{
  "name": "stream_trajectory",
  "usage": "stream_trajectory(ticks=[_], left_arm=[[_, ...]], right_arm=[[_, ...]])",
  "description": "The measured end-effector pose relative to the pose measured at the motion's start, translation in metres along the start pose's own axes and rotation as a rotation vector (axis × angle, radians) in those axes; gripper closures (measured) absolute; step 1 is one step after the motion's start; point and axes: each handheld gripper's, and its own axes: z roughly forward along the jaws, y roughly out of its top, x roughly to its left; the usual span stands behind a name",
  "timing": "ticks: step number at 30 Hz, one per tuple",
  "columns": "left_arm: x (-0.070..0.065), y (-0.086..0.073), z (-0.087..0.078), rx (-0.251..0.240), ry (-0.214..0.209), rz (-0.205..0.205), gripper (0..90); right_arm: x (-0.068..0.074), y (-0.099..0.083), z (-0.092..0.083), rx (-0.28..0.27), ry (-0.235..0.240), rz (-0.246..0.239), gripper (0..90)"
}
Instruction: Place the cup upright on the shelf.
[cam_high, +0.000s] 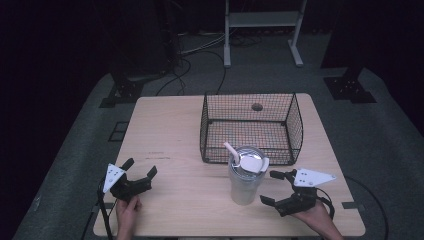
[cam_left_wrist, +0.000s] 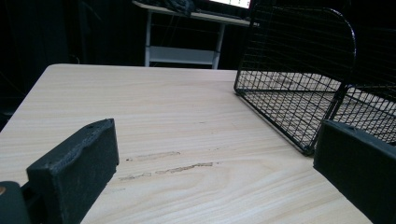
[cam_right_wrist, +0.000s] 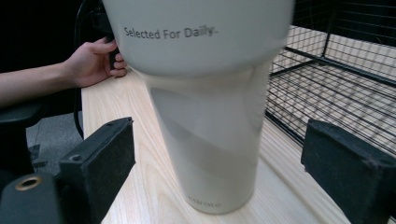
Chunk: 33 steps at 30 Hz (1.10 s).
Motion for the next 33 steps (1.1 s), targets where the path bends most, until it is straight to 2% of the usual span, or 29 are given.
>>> stream_trajectory(ticks=[4,11,18,23,33], left_arm=[[0.0,0.0,0.0,0.001,0.0,0.002,0.0],[0.0,0.0,0.0,0.001,-0.002,0.0,0.0],[0.0,0.0,0.0,-0.001,-0.004,-0.005,0.0],[0.0,0.0,0.0,0.0,-0.005,-0.004,0.0],[0.0,0.0,0.001,0.001,-0.009,-0.001,0.0]], right_arm=[[0.003,0.002,0.01,-0.001,0.012,-0.007,7.7],[0.002,0.005,0.025,0.012,-0.001,-0.013,5.8],[0.003,0.008,0.043,0.013,0.007,-0.025,5.8],[0.004,0.009,0.052,-0.021,-0.002,-0.029,5.7],[0.004,0.011,0.06,-0.065,0.002,-0.02,5.1]])
